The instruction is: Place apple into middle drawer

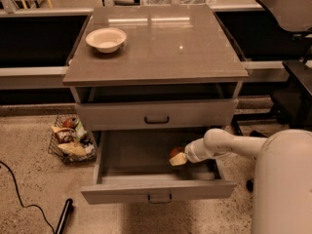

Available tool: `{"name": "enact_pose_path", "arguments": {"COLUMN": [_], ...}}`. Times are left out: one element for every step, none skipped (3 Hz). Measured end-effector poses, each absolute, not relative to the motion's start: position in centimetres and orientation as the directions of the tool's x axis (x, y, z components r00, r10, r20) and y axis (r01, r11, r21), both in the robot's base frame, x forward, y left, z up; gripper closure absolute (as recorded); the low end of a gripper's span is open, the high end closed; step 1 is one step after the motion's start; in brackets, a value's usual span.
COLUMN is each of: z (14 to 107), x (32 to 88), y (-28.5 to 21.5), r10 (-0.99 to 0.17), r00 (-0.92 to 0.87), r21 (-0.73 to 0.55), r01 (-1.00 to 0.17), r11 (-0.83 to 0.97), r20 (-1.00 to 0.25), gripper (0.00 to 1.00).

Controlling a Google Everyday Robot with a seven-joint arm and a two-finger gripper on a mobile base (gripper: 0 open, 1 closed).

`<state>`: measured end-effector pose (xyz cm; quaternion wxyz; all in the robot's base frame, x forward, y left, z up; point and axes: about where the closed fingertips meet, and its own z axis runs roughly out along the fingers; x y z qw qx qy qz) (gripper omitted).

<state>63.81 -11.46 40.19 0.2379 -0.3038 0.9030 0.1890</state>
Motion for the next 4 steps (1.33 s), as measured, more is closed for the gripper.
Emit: {"name": "enact_pose_path", "arguments": {"z": [39.2,39.7,41.8,45.9], "x": [63.6,63.3,62.4,60.8], "y": [-10.9,-11.1,-12.6,-13.4], "r10": [-0.463,-0.447,-0.390,-0.317], "r00": [-0.704,-0.698,-0.674,-0.594], "r21": [0.209,0.219,0.245,0.266], "r01": [-0.644,-0.645,-0.647,-0.690], "r11": [0.736,0.732,0.722,0.674], "r20": [-0.538,-0.559,-0.628,-0.739], "gripper": [0.11,0.00,0.00,0.00]}}
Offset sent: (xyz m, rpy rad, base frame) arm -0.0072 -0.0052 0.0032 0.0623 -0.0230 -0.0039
